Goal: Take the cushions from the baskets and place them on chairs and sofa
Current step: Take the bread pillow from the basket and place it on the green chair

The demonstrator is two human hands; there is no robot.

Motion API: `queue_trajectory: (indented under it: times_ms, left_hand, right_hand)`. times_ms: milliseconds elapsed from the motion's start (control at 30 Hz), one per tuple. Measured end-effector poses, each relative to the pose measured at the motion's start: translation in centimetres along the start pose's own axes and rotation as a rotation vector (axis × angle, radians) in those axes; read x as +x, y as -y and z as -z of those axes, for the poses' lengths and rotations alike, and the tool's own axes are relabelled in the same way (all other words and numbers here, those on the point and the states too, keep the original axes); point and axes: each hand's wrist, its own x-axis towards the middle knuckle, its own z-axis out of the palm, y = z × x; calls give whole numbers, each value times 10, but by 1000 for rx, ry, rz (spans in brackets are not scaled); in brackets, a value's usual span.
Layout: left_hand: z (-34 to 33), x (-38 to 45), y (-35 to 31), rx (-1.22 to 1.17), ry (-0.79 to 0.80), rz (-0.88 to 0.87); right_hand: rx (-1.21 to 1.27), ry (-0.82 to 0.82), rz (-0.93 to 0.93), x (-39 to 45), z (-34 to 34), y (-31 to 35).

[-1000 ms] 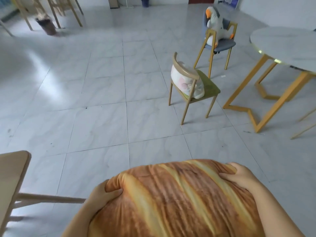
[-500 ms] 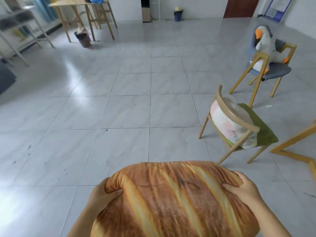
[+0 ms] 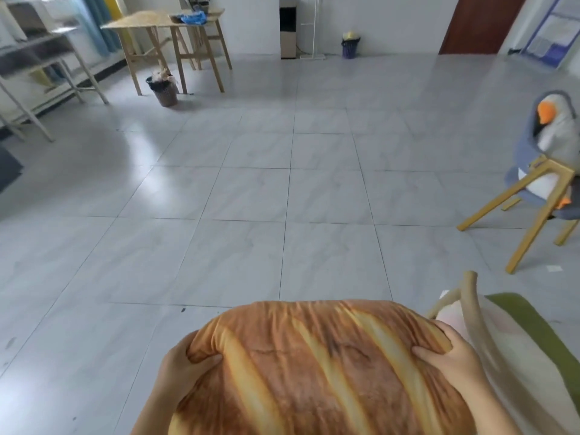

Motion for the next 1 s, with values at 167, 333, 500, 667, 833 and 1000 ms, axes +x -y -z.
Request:
queue_trajectory:
  times_ms: [167, 333, 500, 667, 833, 1000]
  left_hand:
    - [-20, 176, -91, 34, 25, -118]
    - [-55, 320, -196, 73, 152, -213]
    - [-129, 434, -256, 142, 320, -232]
    - [-235, 552, -344, 134, 414, -258]
    - [-317, 656, -448, 121, 411, -291]
    - [-398, 737, -510, 130, 449, -270]
  right_hand:
    - [37, -118, 24, 135, -9, 85]
    - [90, -265, -2, 235, 21, 147]
    - [158, -328, -165, 311, 34, 147]
    - [193, -404, -173, 448, 81, 173]
    - [187, -453, -152, 584, 149, 223]
    - [192, -433, -215, 692, 190, 238]
